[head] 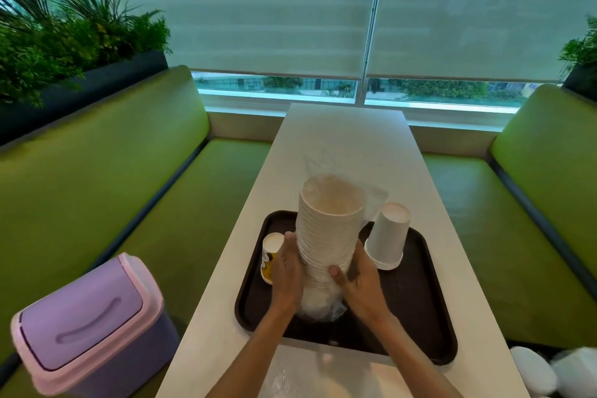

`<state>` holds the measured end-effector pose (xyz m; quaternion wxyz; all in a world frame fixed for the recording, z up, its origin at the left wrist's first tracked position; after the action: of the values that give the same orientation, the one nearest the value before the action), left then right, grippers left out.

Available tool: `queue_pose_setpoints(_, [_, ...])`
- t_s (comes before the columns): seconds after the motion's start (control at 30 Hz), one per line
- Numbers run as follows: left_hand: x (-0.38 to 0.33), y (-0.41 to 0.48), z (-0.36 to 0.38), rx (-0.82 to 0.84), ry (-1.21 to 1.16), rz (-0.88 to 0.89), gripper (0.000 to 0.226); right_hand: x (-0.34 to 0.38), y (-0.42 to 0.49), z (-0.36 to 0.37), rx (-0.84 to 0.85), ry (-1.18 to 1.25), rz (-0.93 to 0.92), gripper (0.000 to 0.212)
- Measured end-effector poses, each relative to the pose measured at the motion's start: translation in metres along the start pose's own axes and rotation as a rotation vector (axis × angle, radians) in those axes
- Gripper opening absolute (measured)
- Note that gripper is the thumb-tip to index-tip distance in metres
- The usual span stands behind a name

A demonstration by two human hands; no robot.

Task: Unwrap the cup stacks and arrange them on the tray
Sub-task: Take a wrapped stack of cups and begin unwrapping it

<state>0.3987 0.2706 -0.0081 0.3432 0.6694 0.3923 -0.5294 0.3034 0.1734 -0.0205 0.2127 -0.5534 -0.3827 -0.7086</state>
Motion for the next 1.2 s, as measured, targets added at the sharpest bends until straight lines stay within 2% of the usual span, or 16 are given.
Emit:
queue_pose_setpoints(0.23, [-0.056,0.005,-0.027,0.186,-0.202,0.067,0.068,0.067,0.032,0.026,-0.135,-0.115,-0.18,0.124])
queue_pose_setpoints(0.3, [-0.068,0.002,-0.027,0.224,-0.187,0.096,0.068,0.067,0.033,0.032,-0.189,-0.098,-0.2,0.118])
queue_pose_setpoints(0.37, [-0.071,-0.002,-0.025,0.251,-0.172,0.111,0.058,0.056,0.028,0.033,-0.223,-0.086,-0.196,0.106])
queue_pose_setpoints(0.43, [-0.07,-0.007,-0.022,0.276,-0.166,0.115,0.046,0.046,0.022,0.03,-0.229,-0.088,-0.184,0.099])
queue_pose_setpoints(0.5, [-0.067,-0.01,-0.022,0.312,-0.149,0.112,0.046,0.036,0.02,0.027,-0.222,-0.083,-0.143,0.095])
queue_pose_setpoints(0.6, [-0.068,-0.008,-0.028,0.318,-0.061,0.173,0.069,0.027,0.014,0.023,-0.175,-0.103,-0.091,0.088])
queue_pose_setpoints(0.7, [-0.078,0.0,-0.032,0.345,0.06,0.272,0.115,0.014,0.007,0.018,-0.149,-0.115,-0.012,0.088])
queue_pose_setpoints(0.77, [-0.084,0.003,-0.028,0.363,0.141,0.315,0.123,0.006,0.005,0.014,-0.135,-0.129,0.04,0.086])
queue_pose_setpoints(0.9, [-0.083,0.005,-0.016,0.267,0.246,0.355,0.125,-0.007,0.003,0.011,-0.079,-0.146,0.14,0.085])
queue_pose_setpoints(1.0, [-0.075,0.009,-0.013,0.186,0.251,0.329,0.114,-0.004,0.003,0.011,-0.045,-0.211,0.137,0.098])
queue_pose_setpoints(1.07, [-0.071,0.011,-0.012,0.182,0.243,0.294,0.1,0.004,0.005,0.009,-0.061,-0.222,0.095,0.114])
queue_pose_setpoints(1.13, [-0.065,0.011,-0.011,0.215,0.231,0.255,0.095,0.013,0.01,0.01,-0.08,-0.199,0.052,0.125])
queue_pose_setpoints(1.2, [-0.057,0.013,-0.012,0.254,0.215,0.211,0.088,0.02,0.014,0.013,-0.09,-0.182,0.002,0.124])
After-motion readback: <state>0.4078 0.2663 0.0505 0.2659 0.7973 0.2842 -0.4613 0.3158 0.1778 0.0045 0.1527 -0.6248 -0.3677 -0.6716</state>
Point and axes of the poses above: each hand's wrist, its own y-axis towards the middle knuckle, its own z-axis out of the palm, x = y × z, the point moved 3 cm from there along y, towards the middle knuckle, and after that the axes turned 14 degrees about y, right-handed, at the moved point
